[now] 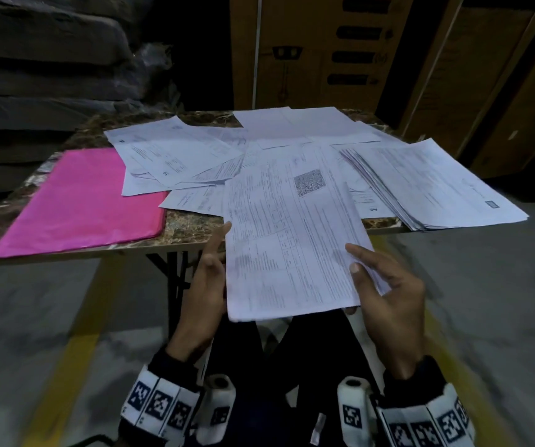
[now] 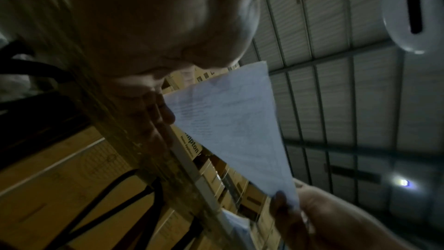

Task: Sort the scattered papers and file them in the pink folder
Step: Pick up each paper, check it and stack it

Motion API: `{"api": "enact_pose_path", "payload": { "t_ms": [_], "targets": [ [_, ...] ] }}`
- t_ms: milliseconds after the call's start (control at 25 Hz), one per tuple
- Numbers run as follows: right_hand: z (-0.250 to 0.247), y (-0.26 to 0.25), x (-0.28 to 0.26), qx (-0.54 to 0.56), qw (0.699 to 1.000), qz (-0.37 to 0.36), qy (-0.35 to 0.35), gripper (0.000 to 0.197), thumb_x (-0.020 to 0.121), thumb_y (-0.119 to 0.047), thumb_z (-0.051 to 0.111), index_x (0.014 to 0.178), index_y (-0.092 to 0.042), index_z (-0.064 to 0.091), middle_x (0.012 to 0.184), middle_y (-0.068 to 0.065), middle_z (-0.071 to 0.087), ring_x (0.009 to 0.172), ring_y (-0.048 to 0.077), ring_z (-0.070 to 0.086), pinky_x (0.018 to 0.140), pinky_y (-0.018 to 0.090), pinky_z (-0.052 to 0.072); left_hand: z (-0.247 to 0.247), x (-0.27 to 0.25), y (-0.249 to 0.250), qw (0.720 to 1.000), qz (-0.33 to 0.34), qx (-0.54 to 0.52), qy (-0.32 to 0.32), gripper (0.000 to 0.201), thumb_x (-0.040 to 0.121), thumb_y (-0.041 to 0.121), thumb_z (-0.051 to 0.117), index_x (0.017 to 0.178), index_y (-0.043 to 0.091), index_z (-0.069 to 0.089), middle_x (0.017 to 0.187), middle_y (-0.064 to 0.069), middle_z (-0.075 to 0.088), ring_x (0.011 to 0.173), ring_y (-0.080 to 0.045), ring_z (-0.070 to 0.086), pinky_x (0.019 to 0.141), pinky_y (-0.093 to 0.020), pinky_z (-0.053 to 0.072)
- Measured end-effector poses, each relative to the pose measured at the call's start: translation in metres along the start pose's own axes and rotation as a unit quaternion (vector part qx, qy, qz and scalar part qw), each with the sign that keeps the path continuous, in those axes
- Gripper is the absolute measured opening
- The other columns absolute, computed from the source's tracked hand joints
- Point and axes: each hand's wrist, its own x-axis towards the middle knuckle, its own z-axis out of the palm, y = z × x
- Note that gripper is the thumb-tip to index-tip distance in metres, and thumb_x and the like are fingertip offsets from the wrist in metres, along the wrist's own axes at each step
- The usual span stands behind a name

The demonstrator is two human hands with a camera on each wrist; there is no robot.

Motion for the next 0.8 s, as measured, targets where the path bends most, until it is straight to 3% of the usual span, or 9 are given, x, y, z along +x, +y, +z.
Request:
{"api": "enact_pose_path", "payload": {
  "t_ms": [120, 240, 320, 400, 520, 560, 640, 720, 800],
  "targets": [
    [-0.002, -0.007, -0.008, 0.001, 1.000, -0.017, 0.023, 0.033, 0.092, 0.005, 0.062, 0.104, -0.025, 0.072, 0.118, 0.003, 0.069, 0.111, -0.001, 0.063, 0.087, 0.007, 0.048, 0.011, 0.002, 0.020, 0.993, -0.002, -0.112, -0.037, 0.059, 0.093, 0.065, 0.036, 0.146, 0.040, 0.041, 0.144, 0.012, 0.055, 0.133, -0.011, 0.053, 0.099, -0.035, 0.051],
    [0.001, -0.013, -0.005, 0.012, 0.999, -0.029, 0.040, 0.038, 0.092, 0.005, 0.062, 0.102, -0.030, 0.071, 0.116, 0.002, 0.068, 0.109, -0.003, 0.062, 0.085, 0.005, 0.047, 0.015, 0.013, 0.040, 0.998, 0.027, -0.058, -0.005, 0.045, 0.093, 0.038, 0.057, 0.139, 0.033, 0.054, 0.139, 0.030, 0.053, 0.133, 0.010, 0.042, 0.102, -0.022, 0.043],
    [0.007, -0.013, 0.002, 0.023, 0.999, -0.032, 0.033, 0.038, 0.092, 0.004, 0.063, 0.102, -0.032, 0.071, 0.116, 0.001, 0.069, 0.111, -0.001, 0.062, 0.087, 0.007, 0.048, 0.012, 0.025, 0.047, 0.999, 0.032, -0.032, -0.010, 0.039, 0.092, 0.029, 0.067, 0.131, 0.029, 0.063, 0.139, 0.020, 0.057, 0.136, -0.002, 0.045, 0.109, -0.038, 0.043],
    [0.016, -0.010, 0.014, 0.018, 0.999, -0.038, 0.021, 0.034, 0.092, 0.001, 0.064, 0.105, -0.030, 0.072, 0.117, -0.002, 0.069, 0.114, 0.001, 0.062, 0.094, 0.012, 0.048, 0.005, 0.037, 0.049, 0.999, 0.016, -0.047, -0.006, 0.035, 0.091, 0.015, 0.072, 0.125, 0.021, 0.068, 0.134, 0.011, 0.063, 0.130, -0.015, 0.055, 0.106, -0.050, 0.047],
    [0.028, -0.007, 0.038, 0.016, 0.999, -0.028, -0.013, 0.027, 0.093, -0.006, 0.065, 0.112, -0.024, 0.072, 0.117, -0.008, 0.070, 0.115, 0.003, 0.062, 0.102, 0.023, 0.049, -0.009, 0.049, 0.049, 0.999, 0.029, 0.004, 0.038, 0.036, 0.088, 0.006, 0.072, 0.122, 0.018, 0.070, 0.128, 0.012, 0.067, 0.126, -0.008, 0.058, 0.107, -0.044, 0.048],
    [0.032, -0.008, 0.048, 0.019, 0.999, -0.021, -0.032, 0.026, 0.094, -0.008, 0.066, 0.113, -0.023, 0.073, 0.118, -0.009, 0.070, 0.113, 0.005, 0.063, 0.099, 0.027, 0.052, -0.016, 0.052, 0.050, 0.998, 0.030, 0.014, 0.057, 0.037, 0.088, 0.004, 0.072, 0.122, 0.018, 0.070, 0.129, 0.011, 0.067, 0.125, -0.006, 0.058, 0.106, -0.039, 0.049],
    [0.041, -0.017, 0.066, 0.023, 0.996, 0.002, -0.081, 0.023, 0.095, -0.012, 0.065, 0.114, -0.022, 0.073, 0.121, -0.011, 0.068, 0.096, 0.016, 0.069, 0.076, 0.034, 0.059, -0.033, 0.057, 0.048, 0.995, 0.027, 0.002, 0.094, 0.039, 0.088, 0.001, 0.071, 0.124, 0.015, 0.069, 0.132, 0.007, 0.064, 0.122, -0.003, 0.059, 0.101, -0.029, 0.052],
    [0.050, -0.031, 0.086, 0.009, 0.992, 0.012, -0.128, 0.023, 0.096, -0.014, 0.065, 0.116, -0.021, 0.072, 0.126, -0.009, 0.066, 0.070, 0.022, 0.070, 0.054, 0.030, 0.054, -0.052, 0.062, 0.047, 0.991, 0.032, -0.003, 0.133, 0.040, 0.089, 0.000, 0.070, 0.127, 0.014, 0.067, 0.136, 0.006, 0.061, 0.122, -0.002, 0.059, 0.097, -0.021, 0.052],
    [0.062, -0.047, 0.108, -0.022, 0.986, -0.001, -0.163, 0.024, 0.096, -0.015, 0.064, 0.118, -0.019, 0.070, 0.126, -0.007, 0.065, 0.061, 0.022, 0.070, 0.050, 0.027, 0.051, -0.073, 0.069, 0.046, 0.982, 0.041, 0.001, 0.183, 0.041, 0.090, 0.000, 0.069, 0.129, 0.011, 0.065, 0.136, 0.006, 0.059, 0.119, 0.002, 0.058, 0.091, -0.014, 0.052]
  ]
}}
